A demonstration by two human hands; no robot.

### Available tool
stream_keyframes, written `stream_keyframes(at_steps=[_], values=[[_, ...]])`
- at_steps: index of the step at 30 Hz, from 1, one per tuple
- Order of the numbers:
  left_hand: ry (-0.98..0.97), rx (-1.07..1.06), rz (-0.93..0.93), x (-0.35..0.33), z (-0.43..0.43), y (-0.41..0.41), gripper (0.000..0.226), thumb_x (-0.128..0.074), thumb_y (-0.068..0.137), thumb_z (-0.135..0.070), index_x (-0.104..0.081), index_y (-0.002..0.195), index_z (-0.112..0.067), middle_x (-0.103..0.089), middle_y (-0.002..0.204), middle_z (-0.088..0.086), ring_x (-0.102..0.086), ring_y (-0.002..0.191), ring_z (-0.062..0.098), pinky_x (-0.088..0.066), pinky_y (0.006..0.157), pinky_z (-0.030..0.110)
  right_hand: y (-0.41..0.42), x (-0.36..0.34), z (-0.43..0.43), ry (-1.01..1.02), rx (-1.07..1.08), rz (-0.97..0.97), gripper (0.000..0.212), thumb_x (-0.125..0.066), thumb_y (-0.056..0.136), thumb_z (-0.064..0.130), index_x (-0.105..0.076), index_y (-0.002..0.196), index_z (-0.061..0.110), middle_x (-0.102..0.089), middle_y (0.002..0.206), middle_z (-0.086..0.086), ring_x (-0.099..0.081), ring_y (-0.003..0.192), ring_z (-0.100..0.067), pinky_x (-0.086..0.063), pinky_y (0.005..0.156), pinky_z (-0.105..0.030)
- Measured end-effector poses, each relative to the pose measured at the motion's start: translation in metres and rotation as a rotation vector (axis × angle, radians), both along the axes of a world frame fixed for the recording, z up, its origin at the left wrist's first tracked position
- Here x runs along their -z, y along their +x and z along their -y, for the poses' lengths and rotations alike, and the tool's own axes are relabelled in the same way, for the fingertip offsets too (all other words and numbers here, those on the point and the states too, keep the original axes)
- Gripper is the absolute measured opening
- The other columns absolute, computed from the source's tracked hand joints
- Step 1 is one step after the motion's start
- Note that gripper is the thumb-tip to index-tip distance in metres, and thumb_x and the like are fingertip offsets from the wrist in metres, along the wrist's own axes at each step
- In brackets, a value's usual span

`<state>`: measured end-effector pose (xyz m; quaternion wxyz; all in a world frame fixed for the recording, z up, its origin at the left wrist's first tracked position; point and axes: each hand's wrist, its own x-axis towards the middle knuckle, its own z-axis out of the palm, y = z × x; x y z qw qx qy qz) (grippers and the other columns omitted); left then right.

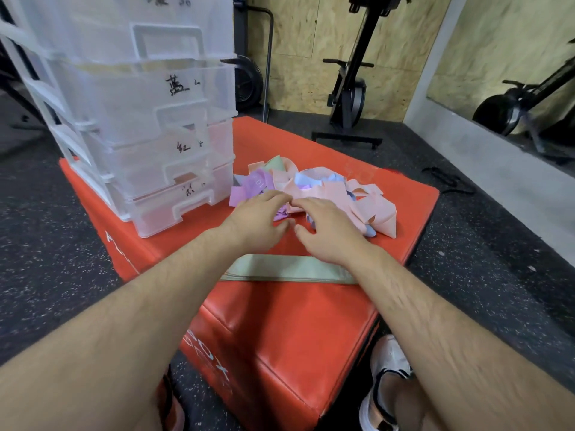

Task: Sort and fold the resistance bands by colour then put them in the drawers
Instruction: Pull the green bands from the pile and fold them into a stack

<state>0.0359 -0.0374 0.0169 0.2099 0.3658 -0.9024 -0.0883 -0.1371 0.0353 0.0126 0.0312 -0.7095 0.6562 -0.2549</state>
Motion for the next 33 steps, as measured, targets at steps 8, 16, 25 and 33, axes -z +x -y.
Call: stream_keyframes(at_steps=[8,16,25,33], values=[[-0.049,-0.157,0.023,-0.008,0.051,-0.018,0.054,-0.049,0.097,-0.035,-0.039,0.147,-0.018,-0.036,0.156,0.004,-0.03,0.145,0.023,-0.024,0.111,0.034,-0.008,-0.009,0.082,0.035,0.119,0.041,0.046,-0.049,0.096,0.019,-0.054,0.142,0.021,-0.056,0.144,-0.003,-0.046,0.136,-0.025,-0.037,0.112,-0.045],[-0.011,-0.302,-0.016,0.011,0.095,-0.033,0.049,-0.048,0.092,-0.033,-0.044,0.137,-0.014,-0.046,0.14,0.005,-0.042,0.131,0.024,-0.029,0.107,0.034,-0.009,-0.015,0.224,0.202,0.18,0.027,0.051,-0.044,0.095,0.02,-0.048,0.144,0.035,-0.05,0.141,-0.011,-0.05,0.129,-0.032,-0.041,0.109,-0.044],[0.08,-0.34,-0.042,0.002,0.099,-0.032,0.038,-0.044,0.094,-0.033,-0.051,0.127,-0.014,-0.05,0.133,0.005,-0.048,0.122,0.026,-0.033,0.1,0.036,0.0,-0.016,0.254,0.295,0.251,0.062,0.021,-0.055,0.086,0.015,-0.074,0.093,0.022,-0.074,0.097,-0.002,-0.067,0.094,-0.028,-0.049,0.083,-0.032],[-0.037,-0.297,-0.212,-0.021,0.074,-0.011,0.037,-0.049,0.096,-0.036,-0.056,0.126,-0.016,-0.054,0.133,0.004,-0.051,0.122,0.026,-0.036,0.103,0.036,-0.016,-0.093,0.198,-0.334,0.176,0.139,0.022,-0.05,0.094,0.011,-0.068,0.106,0.013,-0.07,0.107,-0.004,-0.061,0.104,-0.023,-0.044,0.087,-0.032]])
